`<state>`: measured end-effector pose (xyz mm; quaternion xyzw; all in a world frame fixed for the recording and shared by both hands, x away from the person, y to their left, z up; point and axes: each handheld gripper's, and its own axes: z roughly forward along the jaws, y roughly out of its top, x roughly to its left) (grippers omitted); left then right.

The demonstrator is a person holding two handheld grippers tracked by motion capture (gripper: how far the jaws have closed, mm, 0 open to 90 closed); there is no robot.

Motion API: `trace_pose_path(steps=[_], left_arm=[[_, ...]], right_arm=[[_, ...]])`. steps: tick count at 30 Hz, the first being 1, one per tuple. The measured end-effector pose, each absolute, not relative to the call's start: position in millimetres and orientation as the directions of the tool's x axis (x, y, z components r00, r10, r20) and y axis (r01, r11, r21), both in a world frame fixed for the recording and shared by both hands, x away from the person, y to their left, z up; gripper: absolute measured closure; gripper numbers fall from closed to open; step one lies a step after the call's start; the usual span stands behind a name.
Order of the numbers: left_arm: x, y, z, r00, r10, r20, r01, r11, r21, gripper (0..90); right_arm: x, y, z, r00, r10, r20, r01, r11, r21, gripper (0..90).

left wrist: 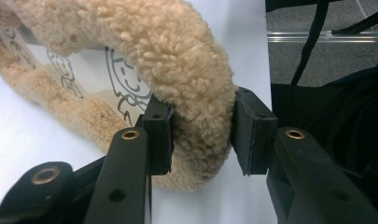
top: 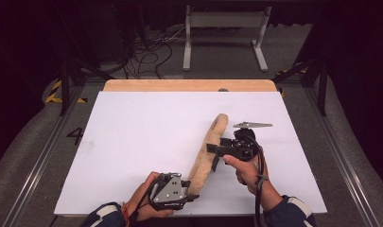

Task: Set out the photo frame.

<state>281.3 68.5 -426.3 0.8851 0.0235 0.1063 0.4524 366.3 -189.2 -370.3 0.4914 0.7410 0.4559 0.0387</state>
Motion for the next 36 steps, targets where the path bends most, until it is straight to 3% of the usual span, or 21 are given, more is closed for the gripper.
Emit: trace_pose_path(steps=[8,16,21,27,31,36], left_arm=[[278.5,55.0,-428.7,0.978,0.135,0.160,-0.054,-0.574,0.817,61.1],[278.4,55.3,-428.7,0.978,0.138,0.154,-0.047,-0.578,0.815,55.2],[283.9,90.7,-425.2,0.973,0.187,0.133,0.002,-0.587,0.810,46.2],[290.8,144.9,-430.9,0.942,0.322,0.091,0.118,-0.575,0.810,42.0],[294.6,181.9,-438.1,0.915,0.403,0.034,0.213,-0.551,0.807,38.5],[297.5,198.0,-443.3,0.895,0.446,0.012,0.262,-0.546,0.796,37.9]], right_arm=[[383.9,-174.1,-381.1,-0.460,0.787,0.412,0.785,0.143,0.602,30.0],[391.4,-171.4,-385.7,-0.441,0.782,0.440,0.813,0.141,0.566,31.5],[395.0,-168.2,-378.6,-0.474,0.774,0.419,0.818,0.211,0.534,39.9],[398.2,-166.4,-373.4,-0.511,0.768,0.387,0.805,0.268,0.530,46.2],[400.0,-166.0,-366.5,-0.543,0.767,0.341,0.783,0.315,0.537,57.8],[405.9,-163.7,-362.1,-0.585,0.749,0.310,0.758,0.370,0.537,63.3]])
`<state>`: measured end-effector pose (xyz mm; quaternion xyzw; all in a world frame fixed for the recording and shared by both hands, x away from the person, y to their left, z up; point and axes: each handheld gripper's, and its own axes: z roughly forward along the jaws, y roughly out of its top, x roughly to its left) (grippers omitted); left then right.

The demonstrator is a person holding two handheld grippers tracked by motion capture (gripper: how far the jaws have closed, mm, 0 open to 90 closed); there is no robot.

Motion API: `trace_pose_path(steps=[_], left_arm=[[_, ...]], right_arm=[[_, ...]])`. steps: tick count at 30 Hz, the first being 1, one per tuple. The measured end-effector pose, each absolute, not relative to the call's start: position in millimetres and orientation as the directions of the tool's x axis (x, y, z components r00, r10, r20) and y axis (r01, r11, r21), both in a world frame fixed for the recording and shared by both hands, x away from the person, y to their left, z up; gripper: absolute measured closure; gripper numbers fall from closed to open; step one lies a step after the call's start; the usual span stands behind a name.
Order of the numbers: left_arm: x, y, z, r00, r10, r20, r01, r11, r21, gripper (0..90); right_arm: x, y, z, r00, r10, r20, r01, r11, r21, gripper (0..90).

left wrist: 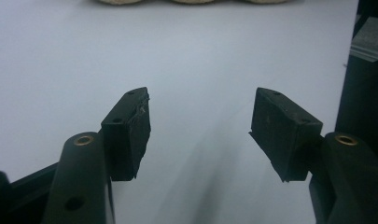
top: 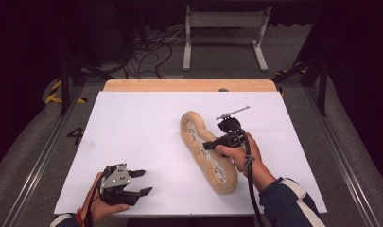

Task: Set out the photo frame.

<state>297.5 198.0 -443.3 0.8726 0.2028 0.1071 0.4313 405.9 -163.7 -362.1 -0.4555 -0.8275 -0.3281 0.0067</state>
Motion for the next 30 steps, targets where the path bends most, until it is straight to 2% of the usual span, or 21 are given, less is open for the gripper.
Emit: trace_pose_path(steps=[5,10,15,23,30], left_arm=[[304.7,196.3,-441.7,0.887,0.461,0.013,0.269,-0.541,0.797,35.8],[310.4,195.6,-442.0,0.881,0.472,0.009,0.278,-0.535,0.798,33.2],[313.9,196.5,-440.1,0.874,0.486,0.012,0.284,-0.530,0.799,31.4],[340.7,185.9,-436.3,0.849,0.528,0.013,0.301,-0.503,0.810,25.2],[371.4,168.7,-436.3,0.831,0.556,0.004,0.319,-0.482,0.816,20.2]], right_arm=[[409.6,-160.2,-359.9,-0.624,0.724,0.295,0.733,0.411,0.541,64.7],[407.9,-148.8,-354.6,-0.704,0.667,0.243,0.671,0.513,0.536,65.6],[405.7,-145.1,-352.7,-0.753,0.612,0.242,0.627,0.556,0.545,65.7],[399.9,-130.5,-355.3,-0.860,0.460,0.221,0.502,0.685,0.528,65.6],[402.0,-133.2,-355.3,-0.869,0.458,0.186,0.480,0.692,0.539,62.9]])
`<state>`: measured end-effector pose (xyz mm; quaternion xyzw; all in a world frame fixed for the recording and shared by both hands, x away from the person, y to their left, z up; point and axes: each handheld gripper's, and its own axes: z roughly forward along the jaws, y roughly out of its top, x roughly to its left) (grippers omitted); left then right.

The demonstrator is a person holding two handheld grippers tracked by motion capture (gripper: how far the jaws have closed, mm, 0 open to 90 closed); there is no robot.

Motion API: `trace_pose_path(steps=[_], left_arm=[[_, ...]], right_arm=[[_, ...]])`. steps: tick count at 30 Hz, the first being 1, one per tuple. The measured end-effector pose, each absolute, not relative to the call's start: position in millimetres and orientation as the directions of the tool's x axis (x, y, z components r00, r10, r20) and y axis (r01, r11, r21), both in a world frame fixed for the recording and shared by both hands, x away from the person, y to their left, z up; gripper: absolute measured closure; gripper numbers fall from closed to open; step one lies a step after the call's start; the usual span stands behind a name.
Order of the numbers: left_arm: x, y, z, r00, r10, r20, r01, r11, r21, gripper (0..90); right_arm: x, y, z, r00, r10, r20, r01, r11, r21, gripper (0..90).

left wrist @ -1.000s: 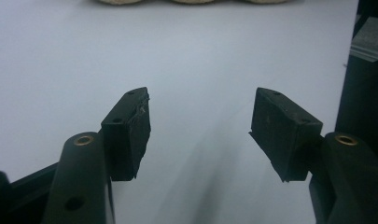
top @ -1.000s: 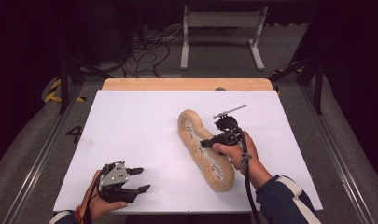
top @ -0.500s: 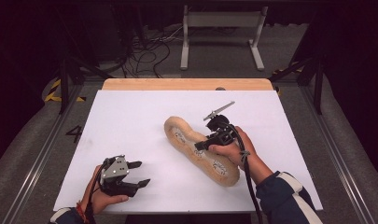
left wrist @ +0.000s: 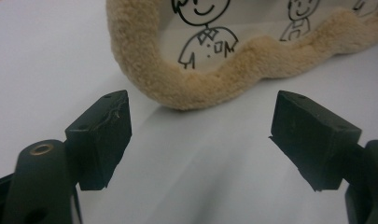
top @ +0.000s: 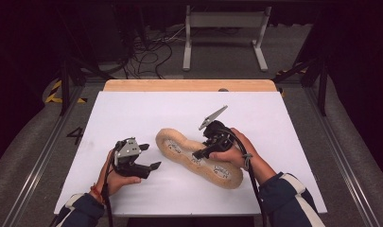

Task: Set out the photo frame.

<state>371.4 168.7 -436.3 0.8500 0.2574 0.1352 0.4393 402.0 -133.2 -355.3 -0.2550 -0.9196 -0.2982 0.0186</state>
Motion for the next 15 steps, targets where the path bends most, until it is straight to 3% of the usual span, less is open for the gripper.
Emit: trace_pose_path(steps=[15], left_arm=[[402.9,146.0,-441.0,0.826,0.562,-0.048,0.362,-0.463,0.809,19.6]], right_arm=[[385.6,-160.4,-350.8,-0.841,0.530,0.107,0.476,0.634,0.609,46.0]])
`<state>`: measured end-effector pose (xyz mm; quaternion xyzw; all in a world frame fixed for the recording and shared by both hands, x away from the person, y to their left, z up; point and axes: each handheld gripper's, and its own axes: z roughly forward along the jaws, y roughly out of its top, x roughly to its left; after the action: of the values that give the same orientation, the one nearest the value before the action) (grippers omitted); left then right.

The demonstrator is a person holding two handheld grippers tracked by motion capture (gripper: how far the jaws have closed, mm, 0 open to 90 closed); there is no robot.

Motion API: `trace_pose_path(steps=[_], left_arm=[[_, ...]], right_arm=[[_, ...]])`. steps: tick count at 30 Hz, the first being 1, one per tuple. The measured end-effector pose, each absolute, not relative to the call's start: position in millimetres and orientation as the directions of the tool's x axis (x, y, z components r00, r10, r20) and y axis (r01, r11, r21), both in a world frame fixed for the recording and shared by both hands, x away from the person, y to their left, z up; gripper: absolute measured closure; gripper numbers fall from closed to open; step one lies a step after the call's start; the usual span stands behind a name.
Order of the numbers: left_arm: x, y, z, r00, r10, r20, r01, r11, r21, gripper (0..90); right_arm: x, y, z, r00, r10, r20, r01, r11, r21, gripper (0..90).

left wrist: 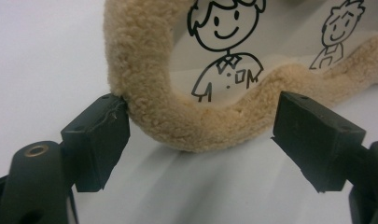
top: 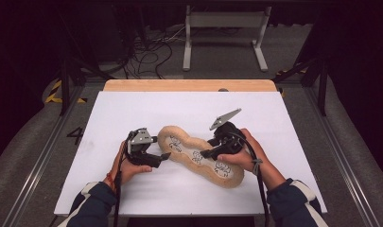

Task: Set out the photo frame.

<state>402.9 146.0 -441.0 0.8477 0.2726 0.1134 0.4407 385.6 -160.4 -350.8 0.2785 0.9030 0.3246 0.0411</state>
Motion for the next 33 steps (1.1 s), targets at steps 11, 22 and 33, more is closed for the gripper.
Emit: trace_pose_path(steps=[11,22,33], left_arm=[[412.5,141.8,-439.5,0.818,0.574,-0.039,0.352,-0.445,0.823,24.6],[415.5,145.7,-440.7,0.799,0.602,-0.005,0.342,-0.447,0.827,50.8],[414.4,149.1,-440.8,0.799,0.602,0.015,0.337,-0.467,0.818,62.3]], right_arm=[[329.4,-207.3,-359.3,-0.768,0.640,-0.014,0.414,0.514,0.752,44.0],[294.1,-239.2,-395.2,-0.686,0.728,0.010,0.432,0.396,0.810,54.5],[293.2,-238.2,-401.7,-0.686,0.728,-0.002,0.402,0.381,0.833,64.1]])
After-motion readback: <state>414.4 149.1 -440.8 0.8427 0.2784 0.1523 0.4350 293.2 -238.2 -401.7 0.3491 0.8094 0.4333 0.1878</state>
